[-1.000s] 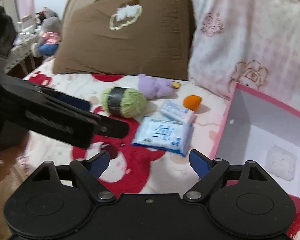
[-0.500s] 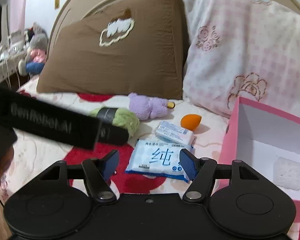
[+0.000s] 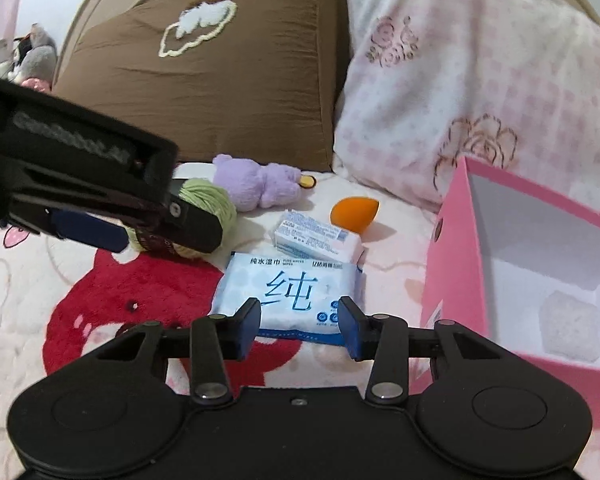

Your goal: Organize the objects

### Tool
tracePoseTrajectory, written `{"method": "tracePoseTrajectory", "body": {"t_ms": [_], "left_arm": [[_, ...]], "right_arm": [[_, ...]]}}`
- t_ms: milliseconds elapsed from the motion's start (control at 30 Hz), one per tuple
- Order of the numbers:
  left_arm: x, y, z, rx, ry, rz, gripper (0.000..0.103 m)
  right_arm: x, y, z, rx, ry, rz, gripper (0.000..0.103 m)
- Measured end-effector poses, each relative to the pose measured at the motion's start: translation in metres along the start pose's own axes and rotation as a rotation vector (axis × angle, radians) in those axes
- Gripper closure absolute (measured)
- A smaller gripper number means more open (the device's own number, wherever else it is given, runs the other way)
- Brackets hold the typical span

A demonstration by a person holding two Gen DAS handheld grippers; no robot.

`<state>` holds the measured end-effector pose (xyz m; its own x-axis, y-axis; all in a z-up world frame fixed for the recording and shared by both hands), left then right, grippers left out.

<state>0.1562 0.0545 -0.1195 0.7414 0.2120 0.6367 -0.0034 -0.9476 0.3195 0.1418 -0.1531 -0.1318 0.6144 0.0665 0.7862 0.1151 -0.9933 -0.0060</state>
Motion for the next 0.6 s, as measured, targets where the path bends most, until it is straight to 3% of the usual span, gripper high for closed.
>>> {"method": "tracePoseTrajectory", "body": {"t_ms": [33,133,333,467,600], "left_arm": [[-0.001,-0.002,0.004,0.002,-0.006,-0.004,0.028],[-0.001,-0.006,0.018,0.011,-0.033,-0.023,0.034],[-0.005,-0.007,0.037,0.021,-0.027,0.003,0.036],[-0.008,-0.01,0.047,0.05,-0.01,0.034,0.042],[-0.011,-0.018,0.055,0.038,-0.015,-0.009,0.046]], "right_arm": [[-0.002,0.0,0.002,0.009,0.003,0.004,0.056],[-0.007,-0.005,0.008,0.047,0.014,-0.02,0.077],[-0.01,0.005,0.022,-0.023,0.009,0.002,0.076],[-0.01,0.009,0.028,-0.067,0.028,-0.017,0.064],[-0.015,0.005,0.039,-0.1,-0.001,-0.043,0.058]]}}
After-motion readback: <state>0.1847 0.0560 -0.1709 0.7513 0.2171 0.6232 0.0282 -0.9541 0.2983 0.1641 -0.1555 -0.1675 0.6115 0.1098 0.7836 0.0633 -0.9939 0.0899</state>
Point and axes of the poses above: each gripper's, at about its wrist camera, not at the fingertips, and z roughly the way its jaws point, y to its right, x to its top, the point moved 5 cm from there along z, roughly the way its jaws point, and after that the axes turned 7 degrees about z, right-handed, at the moved point
